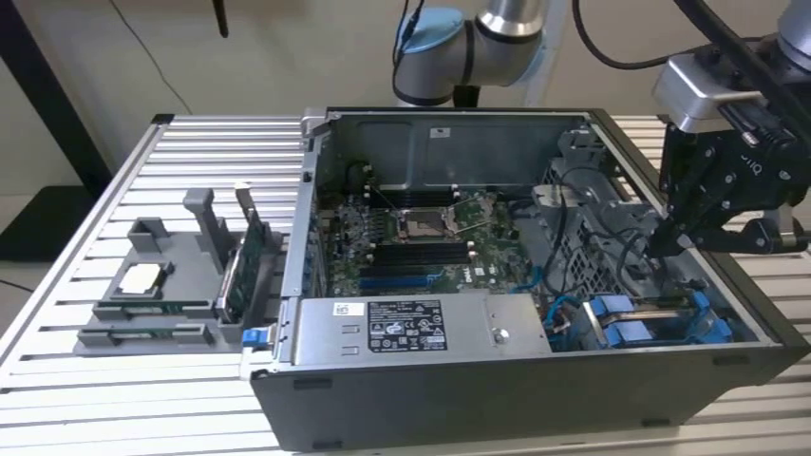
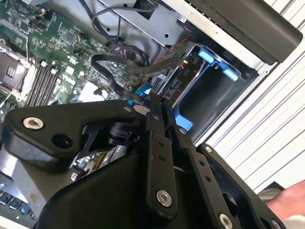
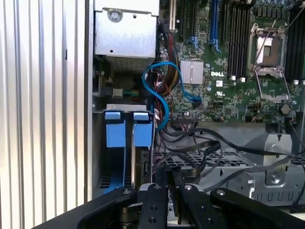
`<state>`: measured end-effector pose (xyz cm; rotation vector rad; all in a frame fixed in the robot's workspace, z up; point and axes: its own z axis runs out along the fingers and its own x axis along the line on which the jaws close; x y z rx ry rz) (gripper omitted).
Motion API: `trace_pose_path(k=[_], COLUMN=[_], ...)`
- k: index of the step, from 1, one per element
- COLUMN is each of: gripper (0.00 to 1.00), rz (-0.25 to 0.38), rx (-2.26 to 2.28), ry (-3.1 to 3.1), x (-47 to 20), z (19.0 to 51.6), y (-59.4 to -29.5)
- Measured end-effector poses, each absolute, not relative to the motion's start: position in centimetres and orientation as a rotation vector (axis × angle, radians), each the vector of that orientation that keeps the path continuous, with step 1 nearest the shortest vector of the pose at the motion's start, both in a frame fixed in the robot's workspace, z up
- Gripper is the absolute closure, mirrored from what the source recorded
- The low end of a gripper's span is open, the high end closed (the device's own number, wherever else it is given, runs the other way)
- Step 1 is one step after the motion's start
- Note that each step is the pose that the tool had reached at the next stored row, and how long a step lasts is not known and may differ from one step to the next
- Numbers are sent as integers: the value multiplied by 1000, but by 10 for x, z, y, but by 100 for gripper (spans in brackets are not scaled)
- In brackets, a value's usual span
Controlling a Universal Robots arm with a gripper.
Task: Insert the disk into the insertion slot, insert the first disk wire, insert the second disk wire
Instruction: 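Insert the second disk wire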
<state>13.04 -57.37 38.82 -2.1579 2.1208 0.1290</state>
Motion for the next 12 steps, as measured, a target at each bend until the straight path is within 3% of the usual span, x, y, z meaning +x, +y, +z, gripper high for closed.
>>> trace_pose_path(k=[12], gripper=[84], rz=[121], rx=[-2155], ry=[2117], x=[130], z=[382], y=[-574])
